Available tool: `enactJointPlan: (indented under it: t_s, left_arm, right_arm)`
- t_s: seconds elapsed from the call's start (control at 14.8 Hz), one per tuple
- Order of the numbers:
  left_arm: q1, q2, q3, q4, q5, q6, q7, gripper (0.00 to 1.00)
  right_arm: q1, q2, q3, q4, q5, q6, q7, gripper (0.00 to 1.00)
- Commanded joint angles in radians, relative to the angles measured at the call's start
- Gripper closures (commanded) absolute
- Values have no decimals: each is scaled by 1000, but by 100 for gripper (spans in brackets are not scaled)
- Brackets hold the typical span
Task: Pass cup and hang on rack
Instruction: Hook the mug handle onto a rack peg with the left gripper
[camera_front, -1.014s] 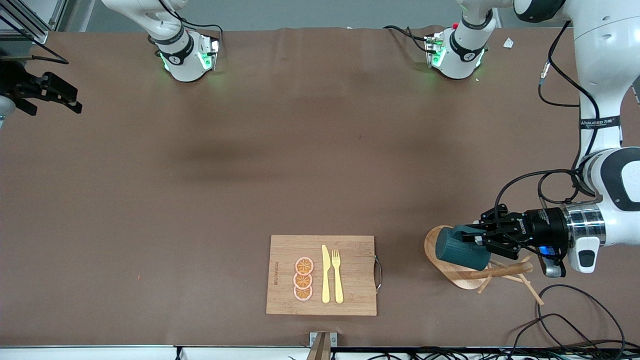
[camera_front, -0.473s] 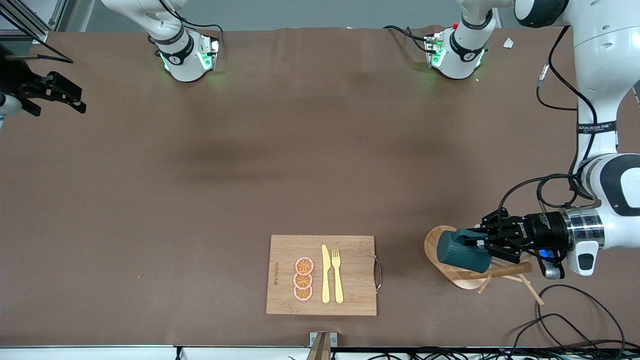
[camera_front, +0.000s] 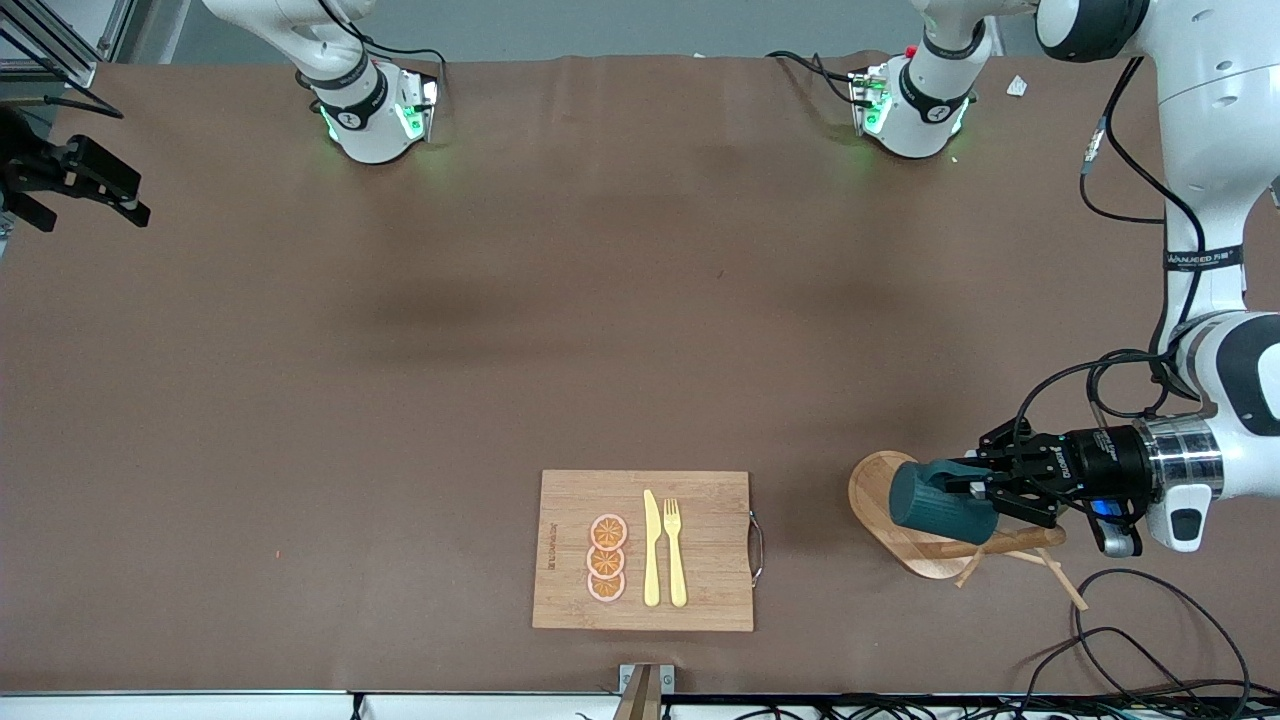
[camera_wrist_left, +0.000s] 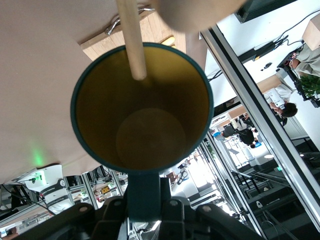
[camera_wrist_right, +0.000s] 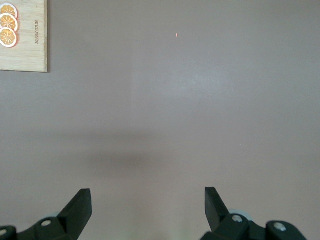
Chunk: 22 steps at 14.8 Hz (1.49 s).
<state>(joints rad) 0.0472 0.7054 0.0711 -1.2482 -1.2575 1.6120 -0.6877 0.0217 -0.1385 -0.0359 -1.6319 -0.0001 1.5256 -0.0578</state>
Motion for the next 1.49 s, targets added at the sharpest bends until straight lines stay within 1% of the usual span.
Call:
enactJointPlan:
  t_s: [0.0, 0.61, 0.81, 1.42]
  left_arm:
    - [28, 9, -5, 4, -65, -17, 5, 99]
    - [45, 23, -5, 0, -72, -18, 4, 99]
    - [54, 43, -4, 1, -72, -58, 11, 99]
    - [82, 60, -5, 1, -72, -69, 13, 98]
  right_arm:
    - [-5, -13, 2, -14, -15, 2, -2, 0]
    - [-5, -12, 2, -25, -17, -2, -5, 0]
    - [-5, -12, 2, -25, -17, -2, -4, 0]
    - [-3, -12, 4, -25, -17, -4, -5, 0]
